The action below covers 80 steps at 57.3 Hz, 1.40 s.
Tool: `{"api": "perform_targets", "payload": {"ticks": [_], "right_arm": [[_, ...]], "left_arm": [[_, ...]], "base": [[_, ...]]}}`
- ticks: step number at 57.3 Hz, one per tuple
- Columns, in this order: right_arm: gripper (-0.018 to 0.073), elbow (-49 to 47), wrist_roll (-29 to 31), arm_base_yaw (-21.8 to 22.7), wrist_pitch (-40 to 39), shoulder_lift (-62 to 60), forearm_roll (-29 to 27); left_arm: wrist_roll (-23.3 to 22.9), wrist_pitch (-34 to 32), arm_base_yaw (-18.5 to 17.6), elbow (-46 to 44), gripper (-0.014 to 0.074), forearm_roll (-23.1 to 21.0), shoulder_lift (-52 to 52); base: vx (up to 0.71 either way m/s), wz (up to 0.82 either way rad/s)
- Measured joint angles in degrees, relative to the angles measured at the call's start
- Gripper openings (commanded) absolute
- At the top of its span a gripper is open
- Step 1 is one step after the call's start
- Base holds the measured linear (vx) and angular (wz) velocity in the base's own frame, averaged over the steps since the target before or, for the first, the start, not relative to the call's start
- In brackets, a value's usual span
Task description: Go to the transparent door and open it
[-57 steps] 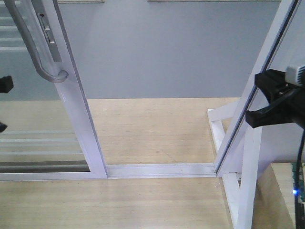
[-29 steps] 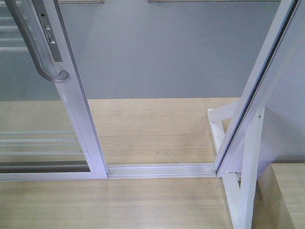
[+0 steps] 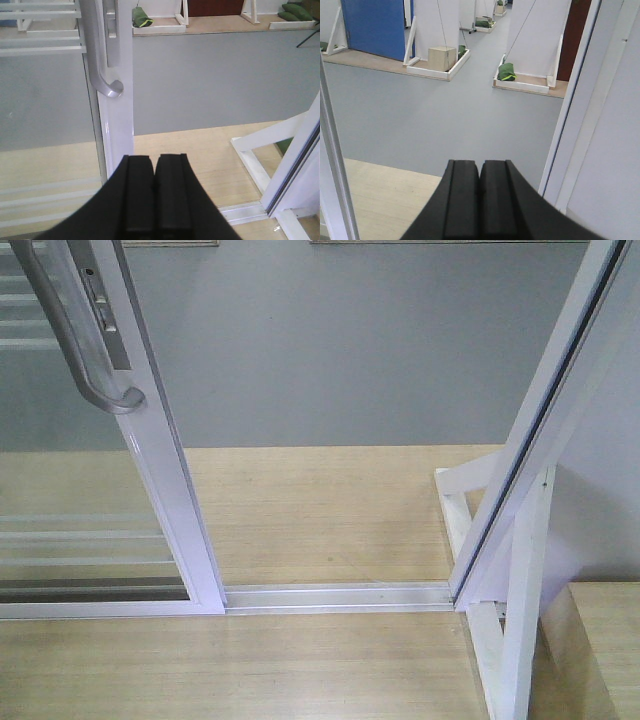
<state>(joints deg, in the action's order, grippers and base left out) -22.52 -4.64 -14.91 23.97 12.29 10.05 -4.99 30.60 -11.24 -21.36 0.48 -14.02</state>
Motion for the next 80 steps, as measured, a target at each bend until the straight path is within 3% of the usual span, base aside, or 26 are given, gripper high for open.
{"api": "perform_targets", "payload": {"ticks": [34, 54, 61, 80], "right_arm": [[-0.0004, 0.0, 0.0, 0.0, -0.1, 0.0, 0.0], [-0.0004, 0.0, 0.0, 0.0, -0.3, 0.0, 0.0], [-0.0004, 0.0, 0.0, 0.0, -0.3, 0.0, 0.0], [-0.0004, 0.0, 0.0, 0.0, -0.3, 0.0, 0.0]], "left_arm": [[0.3, -0.2, 0.0, 1.5, 0.0, 1.1, 2.8], [0.0, -13.5, 0.0, 21.9, 0.0, 1.5, 14.6], [-0.8, -16.9, 0.0, 22.9, 0.0, 1.7, 14.6], [-1.0, -15.4, 0.0, 22.9, 0.0, 1.7, 14.6]], "base": [[0.0, 0.0], [0.0, 0.0], [0.0, 0.0], [0.0, 0.0]]}}
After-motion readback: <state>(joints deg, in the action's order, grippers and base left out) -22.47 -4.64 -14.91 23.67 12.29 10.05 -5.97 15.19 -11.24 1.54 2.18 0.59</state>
